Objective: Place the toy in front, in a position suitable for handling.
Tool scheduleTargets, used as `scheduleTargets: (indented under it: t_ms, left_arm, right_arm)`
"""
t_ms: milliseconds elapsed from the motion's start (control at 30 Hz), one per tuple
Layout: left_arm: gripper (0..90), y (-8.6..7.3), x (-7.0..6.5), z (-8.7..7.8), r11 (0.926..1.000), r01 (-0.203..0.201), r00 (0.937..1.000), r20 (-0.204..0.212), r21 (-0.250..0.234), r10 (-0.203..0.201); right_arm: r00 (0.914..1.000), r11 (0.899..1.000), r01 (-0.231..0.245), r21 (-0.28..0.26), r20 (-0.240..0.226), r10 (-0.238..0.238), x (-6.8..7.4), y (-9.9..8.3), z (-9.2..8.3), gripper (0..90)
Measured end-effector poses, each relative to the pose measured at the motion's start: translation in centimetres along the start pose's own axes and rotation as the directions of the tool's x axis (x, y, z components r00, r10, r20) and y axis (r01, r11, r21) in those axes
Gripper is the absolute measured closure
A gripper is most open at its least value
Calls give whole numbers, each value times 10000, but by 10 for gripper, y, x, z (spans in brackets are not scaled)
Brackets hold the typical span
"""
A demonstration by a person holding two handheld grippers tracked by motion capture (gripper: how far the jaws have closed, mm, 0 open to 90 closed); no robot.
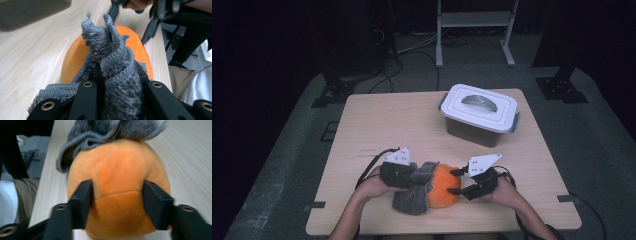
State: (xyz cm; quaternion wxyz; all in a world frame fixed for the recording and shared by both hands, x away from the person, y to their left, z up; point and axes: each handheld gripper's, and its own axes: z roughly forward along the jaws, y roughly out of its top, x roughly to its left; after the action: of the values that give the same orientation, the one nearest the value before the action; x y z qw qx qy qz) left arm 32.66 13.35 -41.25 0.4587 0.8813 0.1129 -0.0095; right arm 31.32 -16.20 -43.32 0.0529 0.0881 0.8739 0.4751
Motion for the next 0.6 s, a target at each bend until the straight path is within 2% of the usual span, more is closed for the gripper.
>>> scheduleTargets:
  t_ms: [67, 133, 200, 267, 367, 433, 500, 600]
  left_arm:
    - [721, -3, -1, -1, 10000, -58, 9999, 86, 59, 57]
    - [721, -4, -2, -2, 9999, -71, 9997, 242, 136, 68]
    - [720, -3, -2, -2, 9998, -96, 9996, 271, 195, 91]
    - [719, -2, -3, -2, 9996, -126, 9995, 294, 235, 119]
    - [717, -2, -1, -4, 9999, -74, 9996, 285, 113, 71]
    - [716, -3, 1, -6, 10000, -60, 9997, 256, -1, 60]
    - [716, -4, 2, -11, 10000, -48, 9999, 145, -14, 48]
    - [713, -9, 8, -20, 9998, 131, 9994, -307, 154, -126]
  right_arm:
    - [9997, 9995, -257, -199, -18, 257, -3, 4, -3, 300]
    - [9983, 9979, -536, -351, 190, 543, -7, 6, -5, 243]
    - [9969, 9965, -785, -283, 73, 787, -11, 4, -1, 228]
    - [9967, 9966, -811, -175, 28, 811, -9, 2, 7, 228]
    - [9970, 9973, -736, -33, 243, 736, -5, 1, 11, 372]
    - [9985, 9989, -471, 85, 278, 468, -2, 0, 9, 457]
    - [9992, 9995, -291, 130, 290, 288, -2, -1, 7, 492]
    - [9994, 9997, -188, 179, 279, 183, -2, -2, 4, 499]
